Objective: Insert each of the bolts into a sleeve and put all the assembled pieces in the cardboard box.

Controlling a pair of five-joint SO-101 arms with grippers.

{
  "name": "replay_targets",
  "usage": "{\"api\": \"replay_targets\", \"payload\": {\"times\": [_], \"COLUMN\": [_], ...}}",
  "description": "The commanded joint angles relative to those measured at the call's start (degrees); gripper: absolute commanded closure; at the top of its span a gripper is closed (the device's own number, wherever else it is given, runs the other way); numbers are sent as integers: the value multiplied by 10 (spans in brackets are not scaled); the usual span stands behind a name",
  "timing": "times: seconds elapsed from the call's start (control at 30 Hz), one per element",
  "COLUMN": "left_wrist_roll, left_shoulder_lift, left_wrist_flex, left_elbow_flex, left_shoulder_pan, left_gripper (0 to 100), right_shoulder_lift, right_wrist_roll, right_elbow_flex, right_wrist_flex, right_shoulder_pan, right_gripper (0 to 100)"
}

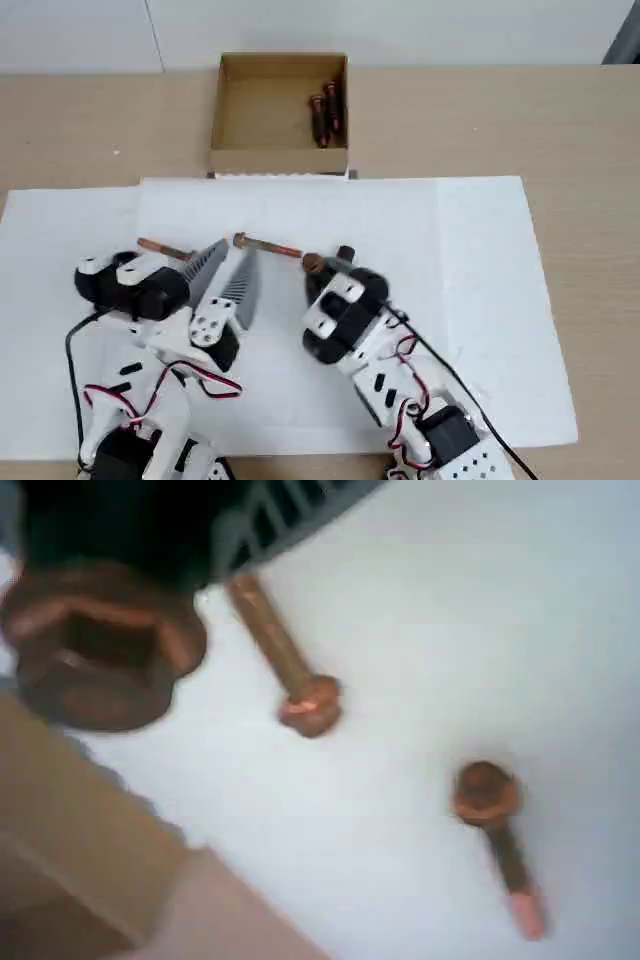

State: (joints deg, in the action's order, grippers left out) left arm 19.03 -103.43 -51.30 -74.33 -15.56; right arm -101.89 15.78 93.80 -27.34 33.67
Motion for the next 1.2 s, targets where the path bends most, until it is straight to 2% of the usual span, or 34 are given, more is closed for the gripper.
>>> {"api": "replay_targets", "payload": {"times": [0.0,0.13,0.2,0.33,0.6,0.8,1.03,1.17], "left_wrist_roll": [-40,-88,-119,-139,-155,-168,-171,-200], "left_shoulder_lift": [-4,-4,-4,-4,-4,-4,-4,-4], "left_wrist_flex": [-47,-101,-101,-83,-68,-51,-45,-46], "left_elbow_flex": [26,-5,-38,-102,-189,-200,-201,-201], "left_shoulder_pan": [31,85,127,185,189,193,190,172], "left_gripper": [981,993,993,993,993,993,993,993], "right_shoulder_lift": [-3,-2,-2,-1,42,237,544,700], "right_wrist_roll": [-30,-97,-127,-163,-185,-198,-219,-216], "right_elbow_flex": [-2,-1,-7,-49,-184,-322,-556,-676], "right_wrist_flex": [15,-80,-138,-186,-266,-244,-198,-169], "right_shoulder_pan": [-65,-132,-161,-186,-185,-185,-189,-189], "right_gripper": [996,996,996,996,996,996,996,995]}}
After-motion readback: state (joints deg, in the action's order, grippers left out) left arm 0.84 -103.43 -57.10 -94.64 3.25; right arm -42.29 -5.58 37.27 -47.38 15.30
